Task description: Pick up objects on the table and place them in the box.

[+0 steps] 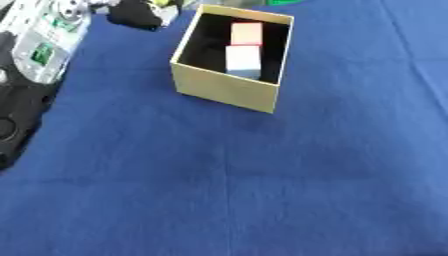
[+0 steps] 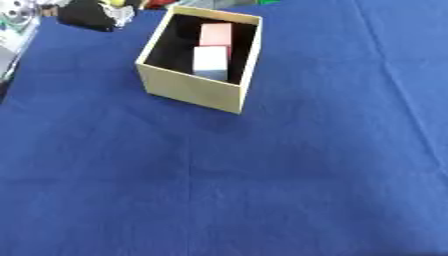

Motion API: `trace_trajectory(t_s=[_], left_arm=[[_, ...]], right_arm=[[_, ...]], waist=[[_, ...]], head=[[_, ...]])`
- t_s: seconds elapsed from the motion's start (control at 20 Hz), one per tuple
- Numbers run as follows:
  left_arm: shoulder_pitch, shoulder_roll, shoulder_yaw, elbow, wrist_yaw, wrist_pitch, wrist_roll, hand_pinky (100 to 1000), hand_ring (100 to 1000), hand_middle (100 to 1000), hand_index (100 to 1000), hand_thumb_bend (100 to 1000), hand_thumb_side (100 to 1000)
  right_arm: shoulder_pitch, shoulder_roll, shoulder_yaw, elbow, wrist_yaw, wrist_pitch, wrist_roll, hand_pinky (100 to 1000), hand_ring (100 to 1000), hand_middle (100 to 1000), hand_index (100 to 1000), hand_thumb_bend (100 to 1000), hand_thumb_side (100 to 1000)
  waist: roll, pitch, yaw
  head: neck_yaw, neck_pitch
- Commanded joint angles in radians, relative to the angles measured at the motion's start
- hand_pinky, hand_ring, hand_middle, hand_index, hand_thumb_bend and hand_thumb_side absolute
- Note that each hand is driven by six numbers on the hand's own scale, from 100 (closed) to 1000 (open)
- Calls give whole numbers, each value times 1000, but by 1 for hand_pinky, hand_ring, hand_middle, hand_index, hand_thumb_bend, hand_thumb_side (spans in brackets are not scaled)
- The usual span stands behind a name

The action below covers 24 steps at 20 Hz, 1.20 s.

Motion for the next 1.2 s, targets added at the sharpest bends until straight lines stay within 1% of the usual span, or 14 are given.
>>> trace_trajectory(t_s=[0.05,0.35,0.55,0.6,0.7,0.75,0.8,0.85,0.9,0.95,1.05,1.1,1.2], left_arm=[[-36,-28,12,40,5,-26,13,648,684,558,683,100,528],[-53,-75,16,130,20,-78,36,648,681,555,683,100,559],[-71,-97,14,182,33,-126,39,648,682,564,691,100,589],[-75,-102,14,194,31,-133,40,650,684,571,697,100,572],[-80,-109,13,213,22,-143,44,654,689,583,707,100,572],[-81,-112,13,221,15,-145,45,666,704,608,726,100,579],[-82,-114,12,229,4,-145,45,673,718,629,744,147,601],[-82,-117,13,237,-8,-142,45,677,725,638,752,182,605],[-82,-119,14,245,-23,-137,48,679,728,643,756,195,607],[-81,-121,16,255,-42,-128,52,706,755,675,785,303,643],[-78,-127,21,275,-72,-102,59,728,776,703,818,393,691],[-76,-129,23,282,-82,-92,63,735,789,721,839,464,723],[-72,-130,27,291,-89,-81,68,744,801,737,858,548,753]], right_arm=[[-17,-19,-3,-16,-6,0,4,850,726,660,770,100,826],[-29,-14,-1,-16,-9,0,6,850,725,660,769,100,829],[-44,-9,4,-16,-14,-1,12,850,725,659,769,100,831],[-48,-8,5,-16,-16,-1,13,850,725,659,769,100,832],[-52,-7,6,-16,-18,-2,15,850,725,659,769,100,832],[-54,-6,6,-16,-18,-2,15,850,724,659,769,100,832],[-55,-6,7,-16,-19,-2,15,850,724,659,769,100,832],[-56,-6,7,-16,-19,-3,15,850,724,659,769,100,832],[-57,-5,7,-16,-20,-3,15,850,724,659,769,100,833],[-57,-5,7,-16,-21,-2,15,850,724,658,769,100,834],[-57,-5,7,-16,-22,-2,15,850,724,658,768,100,833],[-57,-5,7,-16,-22,-2,14,850,724,658,768,100,833],[-57,-6,6,-16,-22,-2,13,850,724,658,768,100,833]], waist=[[-6,-15,-5],[-5,-7,-15],[-2,3,-26],[-2,5,-28],[-1,7,-30],[-1,7,-31],[-1,7,-32],[0,8,-32],[0,8,-32],[1,7,-32],[2,7,-33],[2,7,-33],[3,7,-34]], head=[[14,-17],[19,-23],[18,-30],[18,-31],[16,-31],[15,-31],[14,-31],[13,-30],[12,-30],[11,-28],[8,-24],[7,-22],[4,-19]])
